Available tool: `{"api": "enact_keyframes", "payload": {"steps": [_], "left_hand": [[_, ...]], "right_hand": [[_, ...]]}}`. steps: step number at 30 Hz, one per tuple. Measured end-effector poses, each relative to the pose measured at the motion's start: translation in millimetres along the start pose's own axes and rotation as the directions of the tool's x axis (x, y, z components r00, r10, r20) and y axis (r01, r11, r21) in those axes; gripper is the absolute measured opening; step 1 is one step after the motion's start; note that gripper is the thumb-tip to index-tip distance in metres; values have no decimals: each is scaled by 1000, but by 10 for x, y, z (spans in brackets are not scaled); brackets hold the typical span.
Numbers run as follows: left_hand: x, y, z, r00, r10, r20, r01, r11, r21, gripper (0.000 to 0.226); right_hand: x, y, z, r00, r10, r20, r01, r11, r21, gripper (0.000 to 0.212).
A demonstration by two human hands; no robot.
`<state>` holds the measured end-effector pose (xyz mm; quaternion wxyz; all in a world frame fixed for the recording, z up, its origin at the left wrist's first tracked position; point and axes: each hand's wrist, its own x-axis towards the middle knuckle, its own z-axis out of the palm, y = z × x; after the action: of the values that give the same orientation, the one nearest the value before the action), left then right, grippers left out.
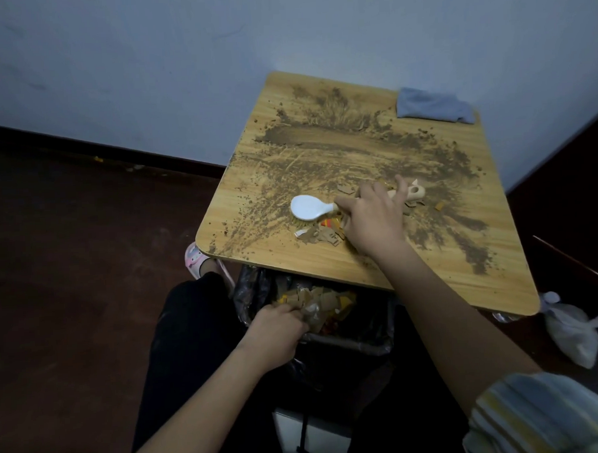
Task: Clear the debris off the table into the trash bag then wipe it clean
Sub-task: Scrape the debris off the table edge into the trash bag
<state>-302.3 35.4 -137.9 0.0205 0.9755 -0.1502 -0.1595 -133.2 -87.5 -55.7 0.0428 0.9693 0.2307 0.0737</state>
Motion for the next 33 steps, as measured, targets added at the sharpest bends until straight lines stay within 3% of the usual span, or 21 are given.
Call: {"api": "enact_keyframes", "payload": {"steps": [10,17,24,27,30,33], "left_hand": [[8,-14,-1,1000,2,-21,-2,1000,4,30],[-2,-3,-9,1000,-2,-32,2,1000,3,30],[-34,13,-131,996,29,-83,-29,1000,6,14],[-39,4,-99,1000,16,-23,-15,1000,25,22],[-55,9,-127,998,48,-44,-46,998,36,13],[-63,10,-93,998,25,-58,-24,999,22,18]], "right_hand": [[-327,123,35,994,-30,-101,30,1000,1,28],[-363,79,7,999,-14,-52,14,1000,-3,32],[-628,91,15,987,-54,-149,70,992,105,39],[-725,104,9,979,-77,-189,98,990,104,33],[-825,130,9,967,-92,-237,113,990,79,30],[-914,179,21,957,-108,-268,130,989,64,31]]}}
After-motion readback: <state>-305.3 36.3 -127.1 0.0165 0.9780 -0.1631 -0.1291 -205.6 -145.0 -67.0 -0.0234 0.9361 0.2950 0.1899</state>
